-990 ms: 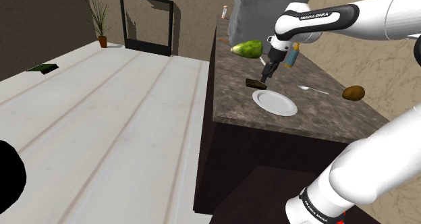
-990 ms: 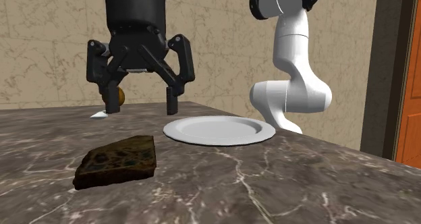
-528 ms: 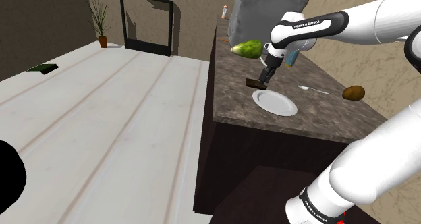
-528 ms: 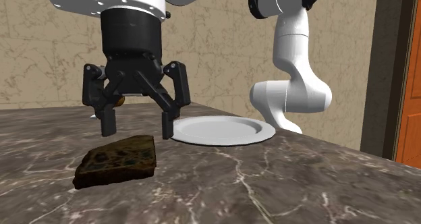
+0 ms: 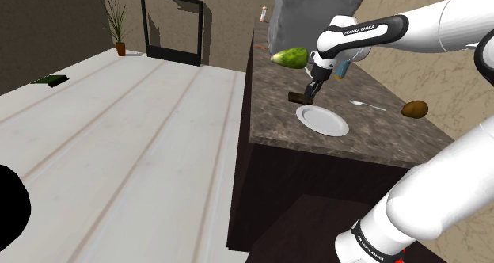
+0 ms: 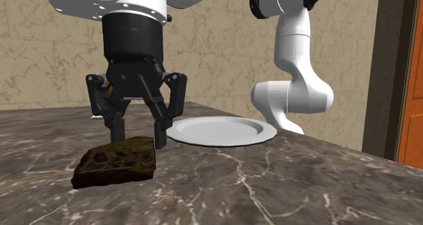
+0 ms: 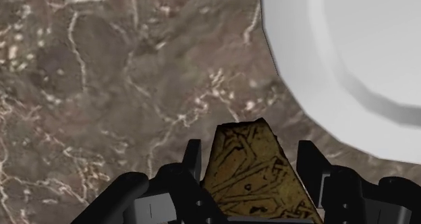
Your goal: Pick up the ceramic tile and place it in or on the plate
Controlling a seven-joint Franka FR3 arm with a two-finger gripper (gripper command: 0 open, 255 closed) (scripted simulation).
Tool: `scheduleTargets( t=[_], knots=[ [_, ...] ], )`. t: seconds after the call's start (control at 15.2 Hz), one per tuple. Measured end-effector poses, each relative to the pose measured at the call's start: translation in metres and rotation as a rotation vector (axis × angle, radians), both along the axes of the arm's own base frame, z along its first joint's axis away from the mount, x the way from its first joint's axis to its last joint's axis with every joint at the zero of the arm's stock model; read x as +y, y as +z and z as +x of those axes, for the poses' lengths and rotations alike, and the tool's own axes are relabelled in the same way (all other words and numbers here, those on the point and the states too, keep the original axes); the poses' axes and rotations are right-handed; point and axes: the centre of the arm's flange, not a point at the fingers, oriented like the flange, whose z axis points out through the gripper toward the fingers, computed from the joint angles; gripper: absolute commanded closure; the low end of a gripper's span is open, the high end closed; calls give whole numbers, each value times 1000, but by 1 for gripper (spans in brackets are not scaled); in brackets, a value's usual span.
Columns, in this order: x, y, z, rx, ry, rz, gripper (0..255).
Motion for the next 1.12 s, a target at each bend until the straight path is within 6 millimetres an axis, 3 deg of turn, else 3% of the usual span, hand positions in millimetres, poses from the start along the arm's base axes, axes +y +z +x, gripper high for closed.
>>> scheduleTargets(
  t=[0.59, 1.12],
  knots=[
    [-1, 2, 0, -3, -1, -1, 255],
    [0, 37, -1, 0, 0, 0, 255]
  ],
)
